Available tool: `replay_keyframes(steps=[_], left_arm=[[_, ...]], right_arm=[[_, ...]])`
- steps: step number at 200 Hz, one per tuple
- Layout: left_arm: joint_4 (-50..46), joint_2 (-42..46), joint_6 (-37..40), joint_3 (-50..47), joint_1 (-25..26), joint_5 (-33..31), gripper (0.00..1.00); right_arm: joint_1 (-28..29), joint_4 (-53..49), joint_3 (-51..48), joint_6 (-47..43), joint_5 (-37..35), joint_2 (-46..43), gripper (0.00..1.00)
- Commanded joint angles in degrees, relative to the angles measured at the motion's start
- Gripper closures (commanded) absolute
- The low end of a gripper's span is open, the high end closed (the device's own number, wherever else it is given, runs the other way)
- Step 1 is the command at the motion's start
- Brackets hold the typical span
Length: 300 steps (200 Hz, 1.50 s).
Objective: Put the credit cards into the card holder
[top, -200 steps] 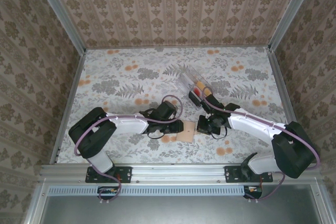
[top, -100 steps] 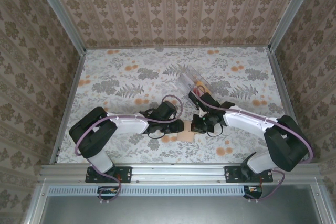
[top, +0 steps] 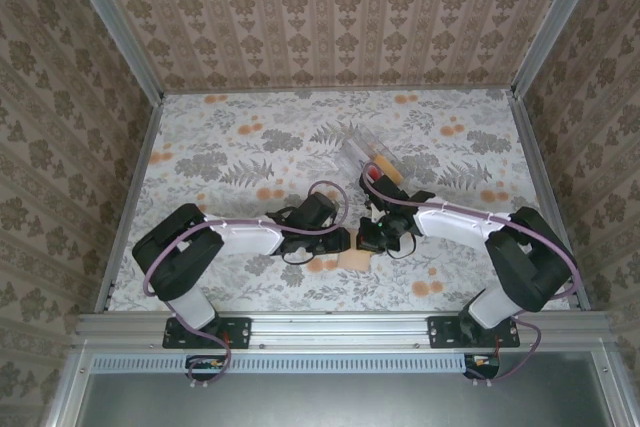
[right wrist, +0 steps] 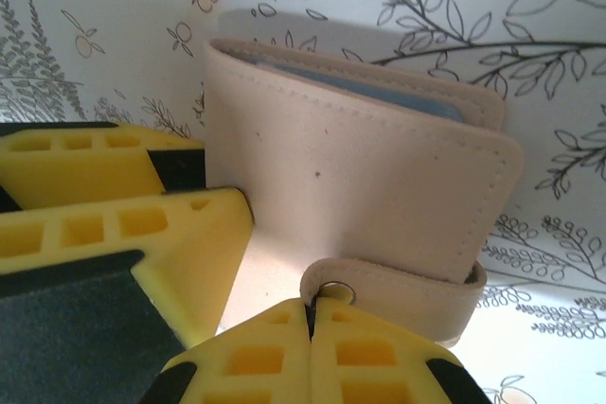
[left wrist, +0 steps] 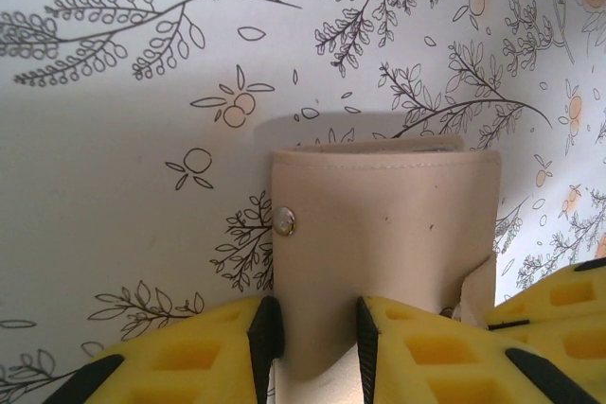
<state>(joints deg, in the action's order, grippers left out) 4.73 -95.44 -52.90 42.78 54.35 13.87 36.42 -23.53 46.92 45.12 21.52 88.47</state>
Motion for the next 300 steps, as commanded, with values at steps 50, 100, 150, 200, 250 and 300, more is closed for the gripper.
replay_keyframes(steps=[50, 100, 150, 200, 250, 300], left_arm=[[0.7, -1.2, -1.0, -0.9, 0.6, 0.5, 0.69], [0.2, -1.2, -0.8, -0.9, 0.7, 0.5, 0.69], [0.3, -1.1, -1.0, -0.7, 0.7, 0.3, 0.69], [0.1, -1.3, -0.7, -0.4, 0.6, 0.5, 0.69], [0.0, -1.3, -0.8, -0.5, 0.7, 0.3, 0.69], [0.0, -1.4, -0.7, -0.4, 0.7, 0.3, 0.69]], right_arm=[[0.6, -0.8, 0.0, 1.6, 0.1, 4.9, 0.98], [0.3, -6.8, 6.2, -1.1, -1.2, -3.0, 0.98], [0.3, -7.6, 4.8, 1.4, -0.5, -0.2, 0.99], [0.5, -5.6, 4.4, 1.8, -0.7, 2.2, 0.99], [0.6, -5.5, 4.0, 2.2, -1.2, 4.3, 1.00], [0.8, -7.0, 3.4, 2.5, -3.8, 3.3, 1.00]])
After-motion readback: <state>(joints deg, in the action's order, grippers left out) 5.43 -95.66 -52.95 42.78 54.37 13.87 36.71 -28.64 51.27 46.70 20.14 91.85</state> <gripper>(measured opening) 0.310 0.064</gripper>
